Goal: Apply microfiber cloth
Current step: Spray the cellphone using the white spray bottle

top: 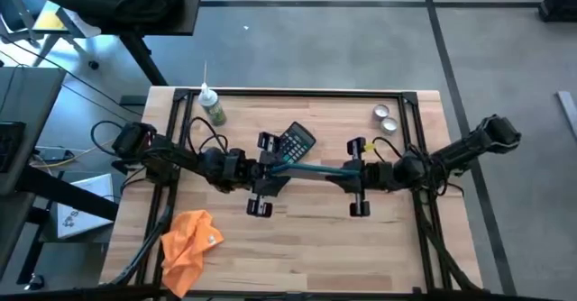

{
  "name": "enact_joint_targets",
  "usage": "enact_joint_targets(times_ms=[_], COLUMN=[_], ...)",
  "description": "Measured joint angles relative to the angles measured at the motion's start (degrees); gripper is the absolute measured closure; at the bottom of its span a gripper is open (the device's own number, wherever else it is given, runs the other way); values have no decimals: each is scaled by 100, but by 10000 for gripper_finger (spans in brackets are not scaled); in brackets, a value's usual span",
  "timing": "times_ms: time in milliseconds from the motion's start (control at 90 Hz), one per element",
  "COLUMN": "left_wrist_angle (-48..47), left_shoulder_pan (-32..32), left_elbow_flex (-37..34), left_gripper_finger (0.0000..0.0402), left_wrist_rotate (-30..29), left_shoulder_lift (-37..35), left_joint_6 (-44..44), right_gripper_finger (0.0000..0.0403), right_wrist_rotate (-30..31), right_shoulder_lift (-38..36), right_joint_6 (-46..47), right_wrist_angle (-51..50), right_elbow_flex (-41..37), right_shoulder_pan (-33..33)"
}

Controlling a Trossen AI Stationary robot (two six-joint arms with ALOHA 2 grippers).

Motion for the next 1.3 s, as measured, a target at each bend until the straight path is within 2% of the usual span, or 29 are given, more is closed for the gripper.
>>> enact_joint_targets(times_ms=[544, 644, 867, 1100, 1300], left_wrist_angle=[261, 295, 388, 400, 416], left_shoulder_pan=[-4, -4, 2, -4, -4], left_elbow_flex=[-2, 0, -2, -2, -2], left_gripper_finger=[324, 335, 389, 392, 395], left_wrist_rotate=[296, 277, 185, 22, -20], left_shoulder_lift=[0, 0, 0, 0, 2], left_joint_6=[-1, 0, 36, 14, -132], right_gripper_finger=[403, 403, 403, 399, 372], right_wrist_rotate=[-7, -7, 2, 23, 126], right_shoulder_lift=[0, 0, 0, -2, -2], right_joint_6=[27, 27, 12, 30, 161], right_wrist_angle=[24, 26, 31, 29, 27], right_elbow_flex=[0, 2, 2, 2, 2], right_shoulder_pan=[0, 0, 0, 0, 2])
